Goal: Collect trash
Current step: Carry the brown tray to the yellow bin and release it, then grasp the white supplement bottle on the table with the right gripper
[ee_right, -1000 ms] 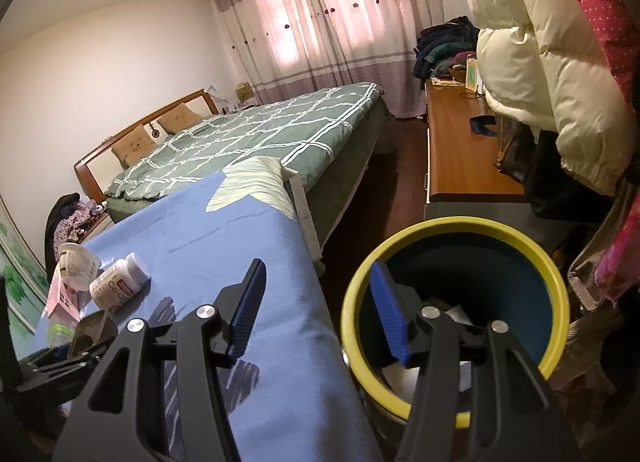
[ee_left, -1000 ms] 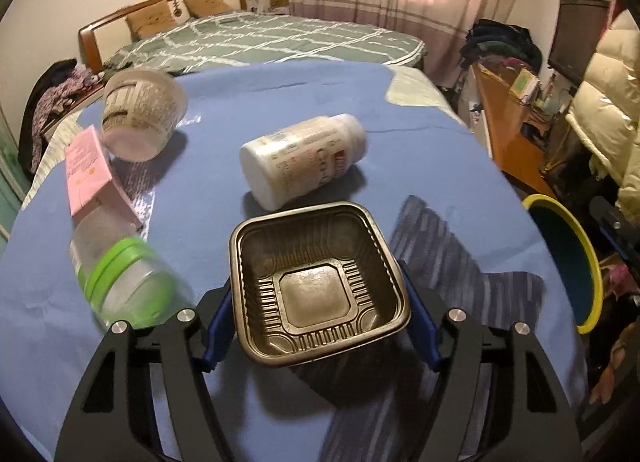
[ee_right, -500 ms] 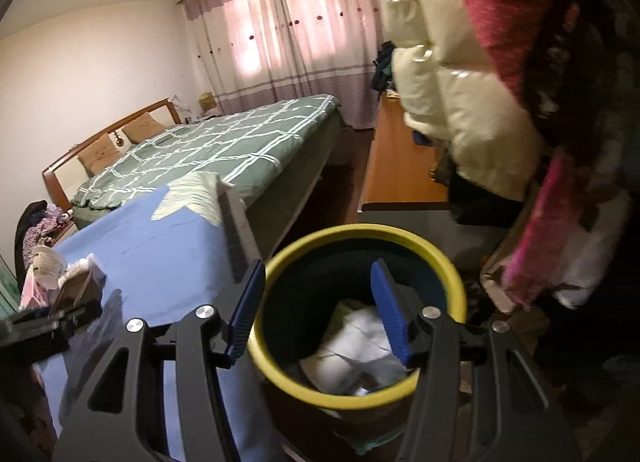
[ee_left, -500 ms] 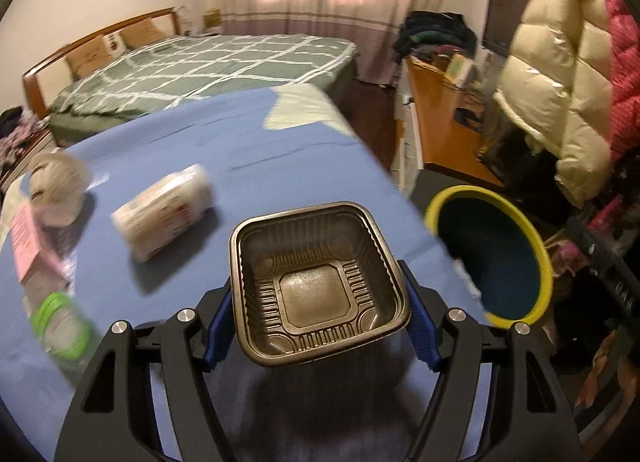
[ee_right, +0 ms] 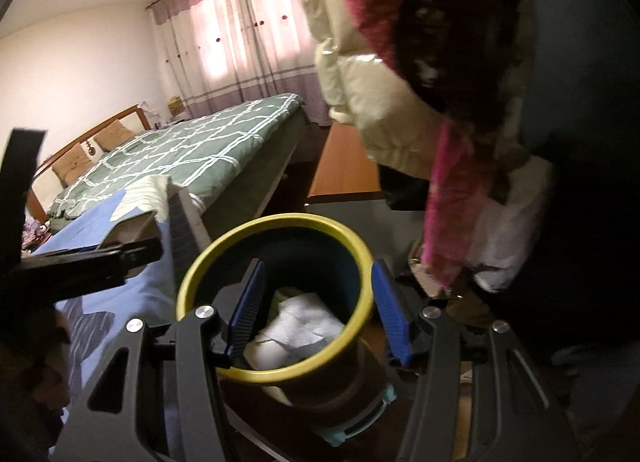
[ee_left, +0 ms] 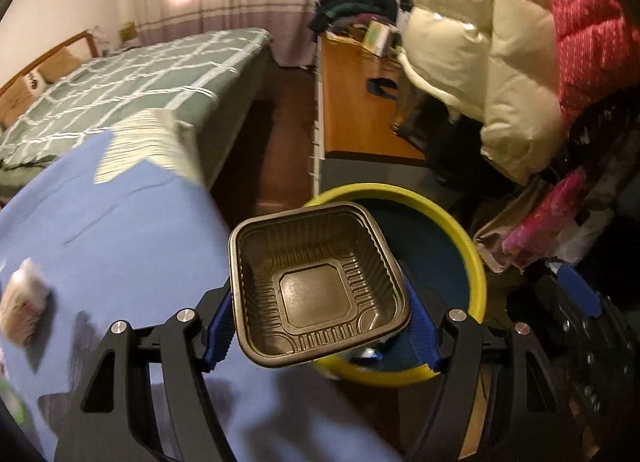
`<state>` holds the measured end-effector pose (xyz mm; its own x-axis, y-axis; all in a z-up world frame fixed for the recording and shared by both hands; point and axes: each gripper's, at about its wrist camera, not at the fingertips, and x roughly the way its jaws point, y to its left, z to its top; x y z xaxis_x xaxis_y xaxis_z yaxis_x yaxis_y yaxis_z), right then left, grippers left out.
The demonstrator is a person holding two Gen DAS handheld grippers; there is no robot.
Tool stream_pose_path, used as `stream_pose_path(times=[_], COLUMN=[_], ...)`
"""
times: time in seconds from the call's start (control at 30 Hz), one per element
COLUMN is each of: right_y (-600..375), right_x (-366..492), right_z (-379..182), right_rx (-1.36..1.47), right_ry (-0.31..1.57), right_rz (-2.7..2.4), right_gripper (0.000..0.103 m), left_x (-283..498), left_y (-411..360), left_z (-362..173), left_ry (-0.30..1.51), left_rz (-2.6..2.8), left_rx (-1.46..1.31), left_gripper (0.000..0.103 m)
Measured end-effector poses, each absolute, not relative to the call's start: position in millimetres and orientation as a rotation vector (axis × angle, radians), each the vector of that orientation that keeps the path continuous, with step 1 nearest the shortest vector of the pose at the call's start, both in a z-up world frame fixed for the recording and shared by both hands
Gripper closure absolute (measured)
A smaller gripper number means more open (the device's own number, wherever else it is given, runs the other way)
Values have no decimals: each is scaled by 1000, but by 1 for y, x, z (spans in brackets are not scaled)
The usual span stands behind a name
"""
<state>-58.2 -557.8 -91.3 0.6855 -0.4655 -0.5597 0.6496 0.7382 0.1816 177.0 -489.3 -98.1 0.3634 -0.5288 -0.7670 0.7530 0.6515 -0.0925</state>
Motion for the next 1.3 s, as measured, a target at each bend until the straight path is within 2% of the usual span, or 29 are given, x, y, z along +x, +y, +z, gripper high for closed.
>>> stream_pose_path(times=[0.23,0.27,0.33,0.5,0.67,0.97,1.3], right_y=[-575,-576,-578,-574,-559,-508,-418], right_x=[-71,-72,-73,-70,-55,-11,67], right_z=[-101,-102,-103,-103,-100,-94,-72], right_rx=[417,419,424,417,399,317,195], right_ry=[523,524,525,526,536,567,602], right_rz=[-669,-671,-672,-659,-614,-494,-245], right_gripper=[50,50,50,47,46,44,38], left_x=[176,177,180,184,184,185,230], left_y=[-538,-544,-550,-527,-460,-276,-82], left_z=[-117,-120,-125,-115,-86,-42,-45], left_ry=[905,909,918,910,841,675,589], left_rz=[-880,-887,-892,-879,-841,-619,-258], left_rx=[346,350,354,311,248,96,-75], left_gripper=[28,26,11,11,8,5,5])
